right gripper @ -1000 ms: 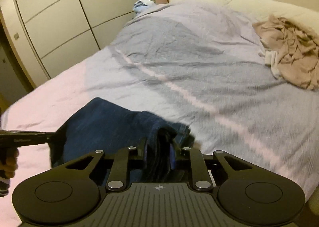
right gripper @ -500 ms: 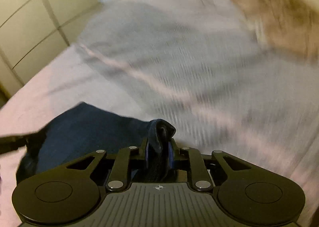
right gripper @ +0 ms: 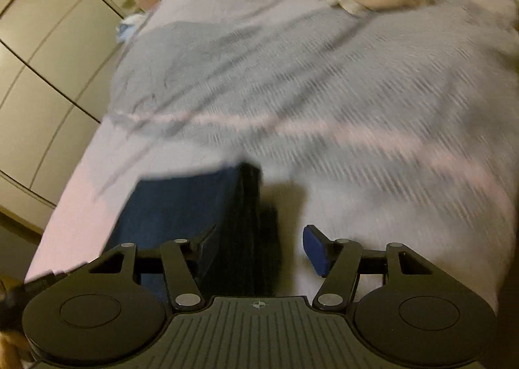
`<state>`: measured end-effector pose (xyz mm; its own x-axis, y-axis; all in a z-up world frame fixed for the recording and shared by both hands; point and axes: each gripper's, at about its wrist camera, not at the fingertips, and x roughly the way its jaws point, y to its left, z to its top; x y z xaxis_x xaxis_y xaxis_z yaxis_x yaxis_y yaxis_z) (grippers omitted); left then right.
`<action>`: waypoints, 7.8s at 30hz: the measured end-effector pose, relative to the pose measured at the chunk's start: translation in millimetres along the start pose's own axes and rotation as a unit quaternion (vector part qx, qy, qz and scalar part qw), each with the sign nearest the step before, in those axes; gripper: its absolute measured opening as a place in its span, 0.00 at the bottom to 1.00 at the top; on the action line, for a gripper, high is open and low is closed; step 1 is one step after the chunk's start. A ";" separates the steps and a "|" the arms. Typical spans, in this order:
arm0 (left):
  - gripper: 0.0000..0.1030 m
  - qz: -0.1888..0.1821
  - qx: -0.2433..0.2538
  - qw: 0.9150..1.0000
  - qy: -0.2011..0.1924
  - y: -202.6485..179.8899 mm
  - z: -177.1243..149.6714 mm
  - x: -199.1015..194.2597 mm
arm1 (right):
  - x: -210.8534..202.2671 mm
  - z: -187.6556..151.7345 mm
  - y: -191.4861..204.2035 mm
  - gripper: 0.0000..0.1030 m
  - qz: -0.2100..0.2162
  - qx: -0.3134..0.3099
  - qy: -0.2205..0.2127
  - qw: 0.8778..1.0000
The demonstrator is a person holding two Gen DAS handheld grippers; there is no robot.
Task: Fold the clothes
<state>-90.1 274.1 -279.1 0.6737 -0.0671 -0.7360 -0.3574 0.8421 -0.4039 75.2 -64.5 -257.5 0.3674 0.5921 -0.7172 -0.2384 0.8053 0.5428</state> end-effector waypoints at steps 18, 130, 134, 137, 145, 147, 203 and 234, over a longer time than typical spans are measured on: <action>0.35 -0.043 -0.109 0.992 0.040 37.2 -44.5 -9.2 | -23.5 -123.6 36.3 0.38 0.011 0.064 -0.078 0.995; 0.03 -0.046 0.133 0.990 -0.005 -36.0 2.2 31.5 | 7.1 -43.2 82.2 0.08 -0.075 -0.107 -0.067 0.989; 0.05 0.001 0.131 0.991 0.035 -26.2 -15.7 60.6 | 32.2 -78.5 85.0 0.08 -0.134 -0.162 -0.024 0.977; 0.05 0.016 0.129 0.990 0.049 -27.7 -12.8 72.4 | 57.3 -65.6 68.2 0.08 -0.153 -0.129 0.011 0.980; 0.06 0.030 0.154 0.986 0.057 -43.6 -28.2 18.4 | 7.3 -76.8 87.8 0.08 -0.152 -0.092 -0.012 0.984; 0.07 0.044 0.162 0.983 0.080 -49.3 -40.5 27.3 | 5.6 -86.0 92.0 0.10 -0.151 -0.094 -0.002 0.984; 0.59 -0.172 0.030 0.977 0.123 35.9 33.6 88.9 | 43.0 -42.1 -1.3 0.75 0.008 0.172 0.007 0.985; 0.44 -0.237 0.045 0.960 0.143 8.3 11.8 114.5 | 44.4 -60.4 -28.4 0.52 0.154 0.215 0.035 0.964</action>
<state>-8.3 279.7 -360.3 0.5374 -0.5874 -0.6051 0.0109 0.7223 -0.6915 44.0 -59.4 -331.2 0.2740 0.8135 -0.5130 0.0744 0.5138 0.8547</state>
